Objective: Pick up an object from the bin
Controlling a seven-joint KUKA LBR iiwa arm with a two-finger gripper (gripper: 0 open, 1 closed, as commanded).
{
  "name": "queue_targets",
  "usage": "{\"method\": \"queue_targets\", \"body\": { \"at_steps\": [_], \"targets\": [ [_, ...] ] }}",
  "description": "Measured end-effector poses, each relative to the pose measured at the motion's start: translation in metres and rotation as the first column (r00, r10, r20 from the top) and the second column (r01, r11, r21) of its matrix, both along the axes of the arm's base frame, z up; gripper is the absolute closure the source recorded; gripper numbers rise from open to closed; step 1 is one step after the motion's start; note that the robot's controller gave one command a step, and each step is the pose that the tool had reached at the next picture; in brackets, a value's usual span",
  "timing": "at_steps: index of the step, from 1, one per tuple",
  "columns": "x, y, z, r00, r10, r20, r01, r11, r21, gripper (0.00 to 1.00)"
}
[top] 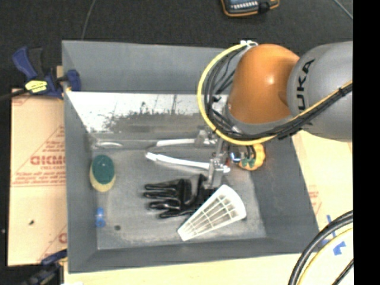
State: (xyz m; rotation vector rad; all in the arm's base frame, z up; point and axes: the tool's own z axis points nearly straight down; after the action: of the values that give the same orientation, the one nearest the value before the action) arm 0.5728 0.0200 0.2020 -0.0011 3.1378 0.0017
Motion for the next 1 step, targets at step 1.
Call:
{"method": "queue_targets", "body": {
  "at_steps": [1],
  "targets": [
    [0.0000, 0.0000, -0.0001, 1.000, 0.000, 0.000, 0.000, 1.000, 0.000, 0.00]
  ]
}}
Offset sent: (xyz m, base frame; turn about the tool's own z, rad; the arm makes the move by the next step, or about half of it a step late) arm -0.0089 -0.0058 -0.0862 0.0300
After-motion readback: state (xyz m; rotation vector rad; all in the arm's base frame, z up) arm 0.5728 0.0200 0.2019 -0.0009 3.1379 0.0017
